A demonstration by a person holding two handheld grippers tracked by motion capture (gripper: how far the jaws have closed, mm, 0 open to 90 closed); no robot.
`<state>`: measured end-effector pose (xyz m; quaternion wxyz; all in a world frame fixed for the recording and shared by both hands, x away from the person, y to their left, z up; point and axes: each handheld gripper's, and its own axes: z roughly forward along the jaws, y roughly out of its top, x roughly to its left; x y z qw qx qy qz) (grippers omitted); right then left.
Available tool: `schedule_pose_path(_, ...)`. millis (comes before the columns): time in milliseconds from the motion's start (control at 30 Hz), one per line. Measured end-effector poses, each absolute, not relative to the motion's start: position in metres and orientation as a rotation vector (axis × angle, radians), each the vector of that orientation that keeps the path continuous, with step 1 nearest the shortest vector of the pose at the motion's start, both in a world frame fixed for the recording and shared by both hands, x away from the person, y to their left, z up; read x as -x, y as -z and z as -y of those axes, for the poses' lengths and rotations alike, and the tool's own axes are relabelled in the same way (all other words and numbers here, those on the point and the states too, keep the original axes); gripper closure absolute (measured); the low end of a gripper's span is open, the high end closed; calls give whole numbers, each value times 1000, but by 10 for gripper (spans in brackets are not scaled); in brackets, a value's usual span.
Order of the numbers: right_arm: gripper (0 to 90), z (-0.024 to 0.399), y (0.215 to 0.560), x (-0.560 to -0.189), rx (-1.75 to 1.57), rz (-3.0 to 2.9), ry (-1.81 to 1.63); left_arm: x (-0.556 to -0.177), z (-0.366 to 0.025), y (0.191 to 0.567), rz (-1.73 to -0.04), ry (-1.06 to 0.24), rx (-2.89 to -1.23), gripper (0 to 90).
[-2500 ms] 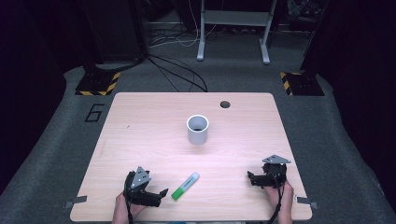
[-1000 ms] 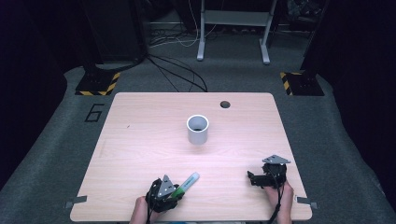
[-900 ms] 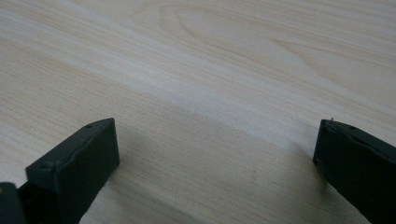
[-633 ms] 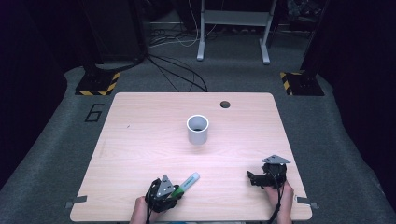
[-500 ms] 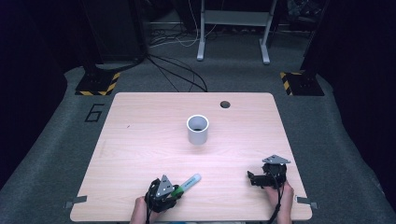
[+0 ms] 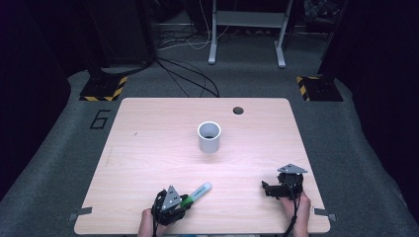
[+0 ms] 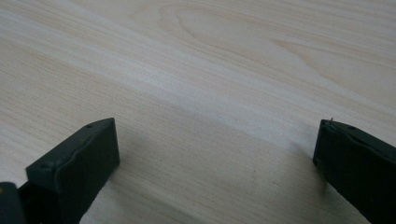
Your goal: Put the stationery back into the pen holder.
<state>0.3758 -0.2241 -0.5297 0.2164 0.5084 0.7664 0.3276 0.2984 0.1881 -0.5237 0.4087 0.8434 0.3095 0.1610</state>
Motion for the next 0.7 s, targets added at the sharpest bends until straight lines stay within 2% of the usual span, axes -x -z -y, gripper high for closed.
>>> schedule_pose_path(700, 0, 224, 530, -376, -1406, -2128, -904, -303, -213, 512, -808, -438, -2034, 672)
